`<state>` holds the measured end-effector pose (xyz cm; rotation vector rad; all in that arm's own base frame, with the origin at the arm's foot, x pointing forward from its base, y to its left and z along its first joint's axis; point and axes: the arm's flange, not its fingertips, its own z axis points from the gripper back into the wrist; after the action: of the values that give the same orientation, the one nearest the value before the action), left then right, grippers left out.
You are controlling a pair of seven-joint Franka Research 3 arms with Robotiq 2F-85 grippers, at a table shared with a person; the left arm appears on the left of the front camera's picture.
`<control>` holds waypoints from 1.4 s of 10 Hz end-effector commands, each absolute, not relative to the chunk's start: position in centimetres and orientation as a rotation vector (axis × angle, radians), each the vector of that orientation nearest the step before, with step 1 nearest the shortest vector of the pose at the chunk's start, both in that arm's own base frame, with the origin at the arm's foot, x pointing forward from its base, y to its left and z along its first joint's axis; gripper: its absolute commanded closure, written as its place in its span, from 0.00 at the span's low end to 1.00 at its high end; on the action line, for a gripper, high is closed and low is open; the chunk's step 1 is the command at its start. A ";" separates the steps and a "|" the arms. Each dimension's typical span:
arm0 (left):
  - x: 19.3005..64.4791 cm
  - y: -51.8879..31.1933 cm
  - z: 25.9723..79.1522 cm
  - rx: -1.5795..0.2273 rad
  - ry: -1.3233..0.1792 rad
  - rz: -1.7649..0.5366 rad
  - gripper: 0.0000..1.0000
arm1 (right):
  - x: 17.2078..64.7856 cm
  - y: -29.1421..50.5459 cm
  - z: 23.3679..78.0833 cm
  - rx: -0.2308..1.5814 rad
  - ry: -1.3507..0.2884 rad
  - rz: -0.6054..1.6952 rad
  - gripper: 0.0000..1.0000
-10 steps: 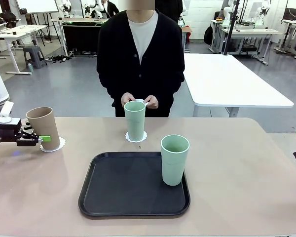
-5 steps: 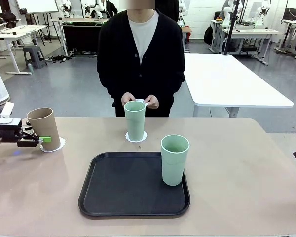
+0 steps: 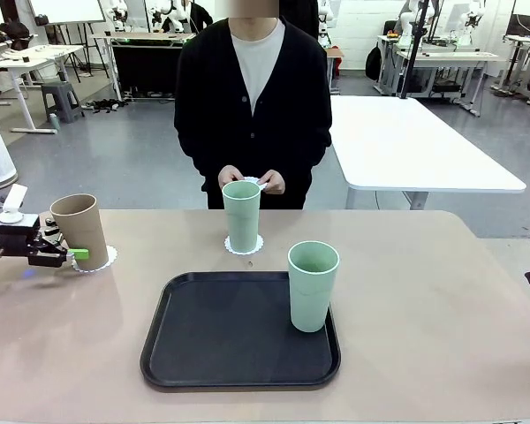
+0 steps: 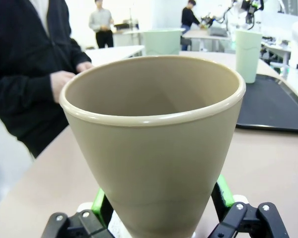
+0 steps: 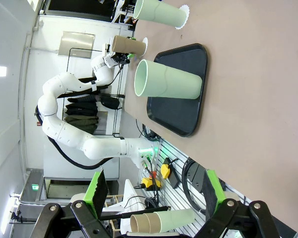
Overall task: Place coasters on the table and set cups on them.
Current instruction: Take one Reusable plastic cup from the Flat Tray and place it on a coaster set by the human.
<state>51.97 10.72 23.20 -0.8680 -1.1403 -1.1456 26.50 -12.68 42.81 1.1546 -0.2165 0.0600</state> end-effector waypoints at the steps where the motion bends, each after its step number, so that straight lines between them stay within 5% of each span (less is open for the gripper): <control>1: 52.1 11.0 23.2 -0.833 -1.132 -1.196 0.00 | 26.6 -12.6 42.8 1.167 -0.228 0.066 0.00; 14: 52.7 14.4 23.4 -0.746 -0.982 -1.279 0.00 | 26.6 -12.6 42.8 1.167 -0.228 0.066 0.00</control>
<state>52.48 13.86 23.10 -0.7667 -1.0124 -1.2522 26.50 -12.68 42.81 1.1546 -0.2165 0.0601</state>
